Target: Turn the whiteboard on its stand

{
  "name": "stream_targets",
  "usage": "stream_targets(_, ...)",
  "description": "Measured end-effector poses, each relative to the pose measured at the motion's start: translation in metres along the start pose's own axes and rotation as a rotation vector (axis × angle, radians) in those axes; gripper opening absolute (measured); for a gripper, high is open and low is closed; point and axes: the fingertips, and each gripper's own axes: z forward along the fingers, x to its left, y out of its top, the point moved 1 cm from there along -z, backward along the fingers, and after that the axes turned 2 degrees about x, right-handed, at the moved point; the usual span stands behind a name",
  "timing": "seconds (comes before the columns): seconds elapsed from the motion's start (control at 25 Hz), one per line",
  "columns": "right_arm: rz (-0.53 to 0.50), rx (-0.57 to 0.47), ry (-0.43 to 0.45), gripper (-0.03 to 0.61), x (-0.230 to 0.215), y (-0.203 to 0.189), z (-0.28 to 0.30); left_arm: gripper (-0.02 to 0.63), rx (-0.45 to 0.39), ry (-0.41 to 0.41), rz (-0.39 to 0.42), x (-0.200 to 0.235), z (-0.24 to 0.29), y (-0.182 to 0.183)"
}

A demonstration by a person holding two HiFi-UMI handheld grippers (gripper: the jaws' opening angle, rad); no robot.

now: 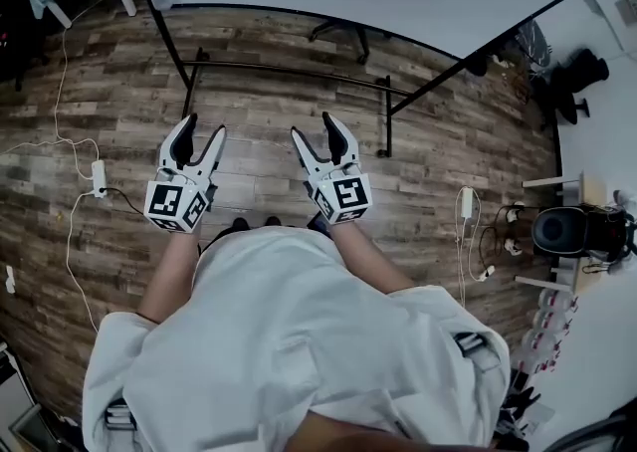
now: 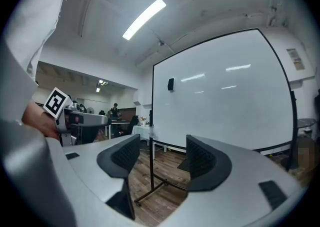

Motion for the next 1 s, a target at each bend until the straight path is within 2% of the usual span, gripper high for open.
stream_targets(0.04,0.007,-0.003,0.002,0.274,0.0,0.0,0.001,0.24,0.002,0.0,0.0,0.0,0.0,-0.001)
stream_targets(0.24,0.024,-0.014,0.015,0.305,0.0,0.0,0.006,0.277,0.021,-0.011,-0.023,0.0,0.002,-0.008)
stream_targets(0.48,0.037,-0.022,0.036,0.317,-0.001,0.003,0.016,0.283,0.021,0.007,-0.024,0.006,0.001,-0.007)
stream_targets(0.72,0.049,-0.014,0.037,0.327,-0.003,-0.008,0.019,0.282,0.057,0.031,-0.032,0.01,-0.003,-0.019)
stream_targets(1.0,0.062,-0.001,0.055,0.325,-0.002,-0.014,0.015,0.282,0.078,0.021,-0.03,0.004,0.001,-0.027)
